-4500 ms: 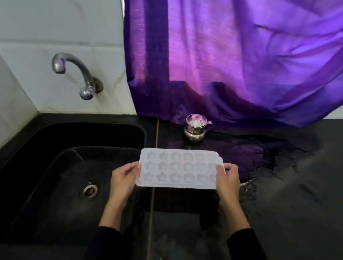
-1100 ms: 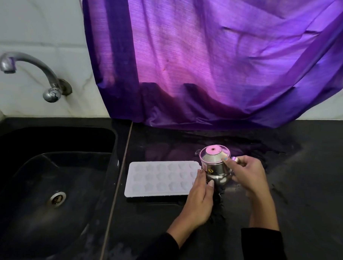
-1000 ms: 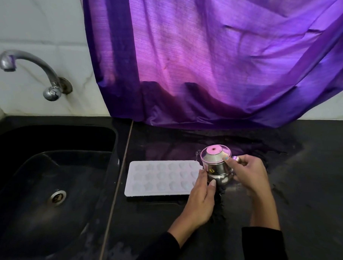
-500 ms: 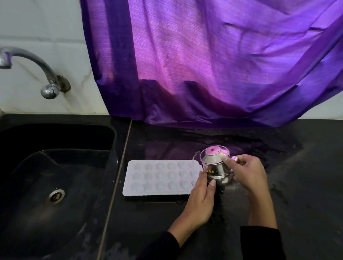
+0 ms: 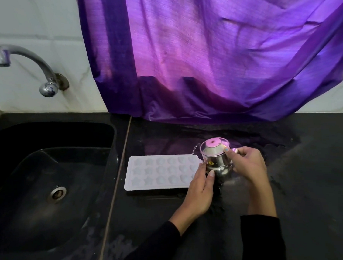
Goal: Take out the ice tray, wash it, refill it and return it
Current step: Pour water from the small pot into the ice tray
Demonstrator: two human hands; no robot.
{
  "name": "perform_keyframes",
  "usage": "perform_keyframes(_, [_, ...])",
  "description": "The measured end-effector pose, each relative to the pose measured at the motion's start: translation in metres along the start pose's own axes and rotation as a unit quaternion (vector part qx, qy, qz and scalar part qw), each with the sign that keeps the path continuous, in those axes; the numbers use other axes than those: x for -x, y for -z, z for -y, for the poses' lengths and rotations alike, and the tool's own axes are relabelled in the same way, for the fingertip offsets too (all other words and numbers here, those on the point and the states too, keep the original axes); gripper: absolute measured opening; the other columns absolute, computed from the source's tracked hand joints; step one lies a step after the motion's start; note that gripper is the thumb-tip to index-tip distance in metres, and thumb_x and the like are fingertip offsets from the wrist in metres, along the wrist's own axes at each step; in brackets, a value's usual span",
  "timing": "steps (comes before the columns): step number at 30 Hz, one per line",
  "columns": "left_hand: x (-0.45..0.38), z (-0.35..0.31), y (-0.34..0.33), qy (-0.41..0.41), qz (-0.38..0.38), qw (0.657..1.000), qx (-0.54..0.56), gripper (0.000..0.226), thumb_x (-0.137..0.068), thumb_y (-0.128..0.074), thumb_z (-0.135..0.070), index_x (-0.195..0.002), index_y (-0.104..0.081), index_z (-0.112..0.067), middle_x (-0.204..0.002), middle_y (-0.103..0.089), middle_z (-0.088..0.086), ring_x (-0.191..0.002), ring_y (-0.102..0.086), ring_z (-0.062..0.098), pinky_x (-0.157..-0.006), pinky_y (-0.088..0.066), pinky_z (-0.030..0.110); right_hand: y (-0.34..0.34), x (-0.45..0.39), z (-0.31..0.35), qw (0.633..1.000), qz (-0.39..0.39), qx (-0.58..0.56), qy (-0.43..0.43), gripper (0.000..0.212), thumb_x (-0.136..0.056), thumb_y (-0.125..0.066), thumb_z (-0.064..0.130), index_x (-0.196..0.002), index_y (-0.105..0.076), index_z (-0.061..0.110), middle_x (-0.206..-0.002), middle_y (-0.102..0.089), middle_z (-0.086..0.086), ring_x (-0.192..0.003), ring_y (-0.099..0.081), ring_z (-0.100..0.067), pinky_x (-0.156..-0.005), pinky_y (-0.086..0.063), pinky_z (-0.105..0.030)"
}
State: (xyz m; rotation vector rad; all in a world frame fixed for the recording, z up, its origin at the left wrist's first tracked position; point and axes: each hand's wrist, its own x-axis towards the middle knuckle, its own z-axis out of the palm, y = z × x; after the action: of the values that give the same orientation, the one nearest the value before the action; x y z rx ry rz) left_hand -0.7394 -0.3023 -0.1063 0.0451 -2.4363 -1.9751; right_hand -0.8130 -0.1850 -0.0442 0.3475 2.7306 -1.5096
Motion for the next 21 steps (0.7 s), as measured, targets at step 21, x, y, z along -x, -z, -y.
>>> perform_keyframes(21, [0.002, 0.011, 0.004, 0.001, -0.064, 0.998, 0.013, 0.058, -0.101, -0.028, -0.044, -0.153, -0.015, -0.022, -0.159, -0.019, -0.005, -0.145, -0.013, 0.002, -0.121, -0.015, 0.031, -0.009, 0.009, 0.015, 0.999, 0.012, -0.02, 0.047, 0.024, -0.08, -0.07, 0.041, -0.076, -0.066, 0.018, -0.069, -0.069, 0.0, -0.075, -0.067, -0.026, -0.083, -0.056, -0.054])
